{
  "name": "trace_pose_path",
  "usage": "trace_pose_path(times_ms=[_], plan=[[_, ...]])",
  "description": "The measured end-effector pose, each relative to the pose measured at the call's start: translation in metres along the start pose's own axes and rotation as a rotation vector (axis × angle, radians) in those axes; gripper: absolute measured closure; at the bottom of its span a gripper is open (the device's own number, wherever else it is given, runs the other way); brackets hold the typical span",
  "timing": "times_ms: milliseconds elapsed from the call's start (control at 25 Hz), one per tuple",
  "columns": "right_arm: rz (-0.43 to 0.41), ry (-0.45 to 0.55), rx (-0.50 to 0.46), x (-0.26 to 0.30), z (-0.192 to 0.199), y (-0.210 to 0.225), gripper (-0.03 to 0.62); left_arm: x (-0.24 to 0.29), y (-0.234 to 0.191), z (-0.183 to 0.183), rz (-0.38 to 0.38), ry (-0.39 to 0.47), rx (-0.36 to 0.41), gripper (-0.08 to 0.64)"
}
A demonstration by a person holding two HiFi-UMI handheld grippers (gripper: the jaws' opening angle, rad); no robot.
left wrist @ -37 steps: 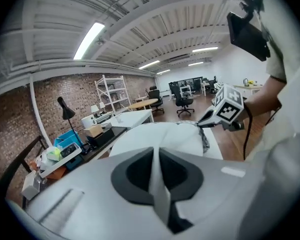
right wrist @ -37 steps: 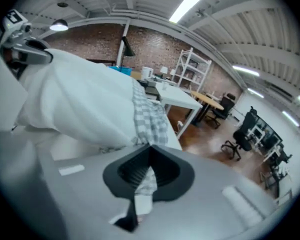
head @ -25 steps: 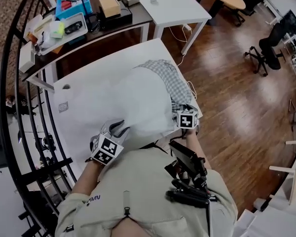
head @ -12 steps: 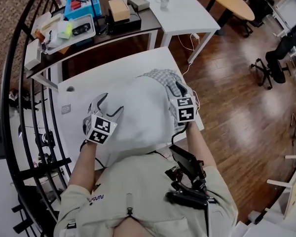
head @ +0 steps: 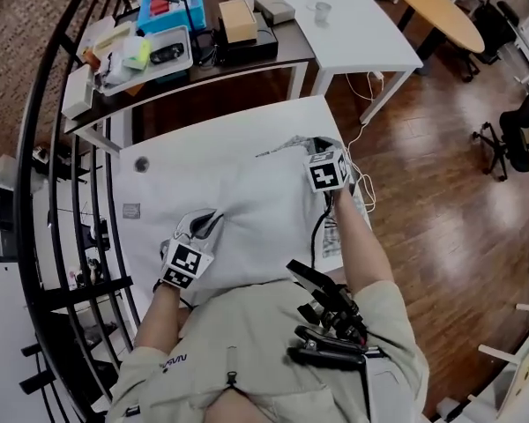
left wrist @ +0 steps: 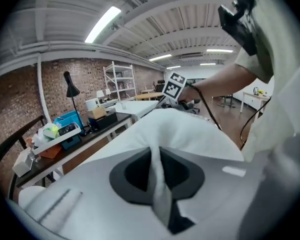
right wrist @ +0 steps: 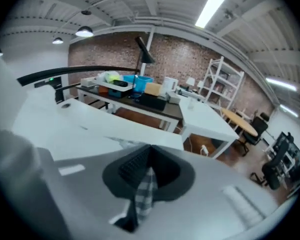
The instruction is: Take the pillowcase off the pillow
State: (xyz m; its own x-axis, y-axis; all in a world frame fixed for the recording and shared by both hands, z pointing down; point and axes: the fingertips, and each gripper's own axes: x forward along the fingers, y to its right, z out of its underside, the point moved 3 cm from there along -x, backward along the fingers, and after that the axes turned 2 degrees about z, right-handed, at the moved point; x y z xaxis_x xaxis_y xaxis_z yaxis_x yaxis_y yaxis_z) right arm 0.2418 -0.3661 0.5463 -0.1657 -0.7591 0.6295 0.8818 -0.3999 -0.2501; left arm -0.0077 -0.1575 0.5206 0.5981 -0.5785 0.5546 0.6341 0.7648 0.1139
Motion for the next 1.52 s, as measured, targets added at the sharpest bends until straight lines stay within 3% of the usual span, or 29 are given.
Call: trace_pose_path(times_ms=[160,280,400,480,560,640,680,760,880,1080,1200,1400,1520], plan=[[0.185,-0.054,0.105,0.017,0.017,0.063,0.584,-0.019,-0.01,-0.01,-0.074,0.07,-0.031,0.528],[0.234,-0.141,0.156,0.03,0.05,0.088,0.584,-0.013,-0.018,-0.003,-0.111,0.058,-0.06,0.526],[0.177,-0.245,0.199,0.046,0.096,0.086,0.584,0.008,-0.025,0.008,-0.105,-0.012,-0.094,0.496],[0.14,-0.294,0.26,0.043,0.121,0.079,0.581,0.022,-0.032,0.01,-0.089,-0.056,-0.111,0.44],[0.116,-0.227,0.333,0.028,0.121,0.076,0.571,0.022,-0.04,0.0,-0.102,-0.049,-0.116,0.384],[0.083,-0.046,0.373,0.001,0.095,0.073,0.555,0.006,-0.047,-0.02,-0.155,0.008,-0.115,0.353],[0.061,0.023,0.38,-0.016,0.085,0.068,0.555,-0.007,-0.045,-0.029,-0.183,0.047,-0.117,0.377],[0.003,0.069,0.375,-0.051,0.083,0.047,0.558,-0.034,-0.032,-0.043,-0.218,0.117,-0.137,0.432],[-0.083,-0.016,0.361,-0.089,0.115,0.005,0.583,-0.054,0.003,-0.041,-0.214,0.132,-0.189,0.551],[-0.161,-0.222,0.3,-0.094,0.184,-0.051,0.584,-0.026,0.038,0.029,-0.158,-0.078,-0.249,0.554],[-0.144,-0.288,0.282,-0.069,0.212,-0.052,0.584,0.005,0.031,0.044,-0.16,-0.12,-0.252,0.554],[-0.156,-0.282,0.281,-0.049,0.211,-0.048,0.583,0.035,0.009,0.049,-0.127,-0.112,-0.257,0.555],[-0.122,-0.161,0.353,-0.076,0.192,-0.036,0.554,0.032,0.004,0.04,-0.118,-0.07,-0.256,0.555]])
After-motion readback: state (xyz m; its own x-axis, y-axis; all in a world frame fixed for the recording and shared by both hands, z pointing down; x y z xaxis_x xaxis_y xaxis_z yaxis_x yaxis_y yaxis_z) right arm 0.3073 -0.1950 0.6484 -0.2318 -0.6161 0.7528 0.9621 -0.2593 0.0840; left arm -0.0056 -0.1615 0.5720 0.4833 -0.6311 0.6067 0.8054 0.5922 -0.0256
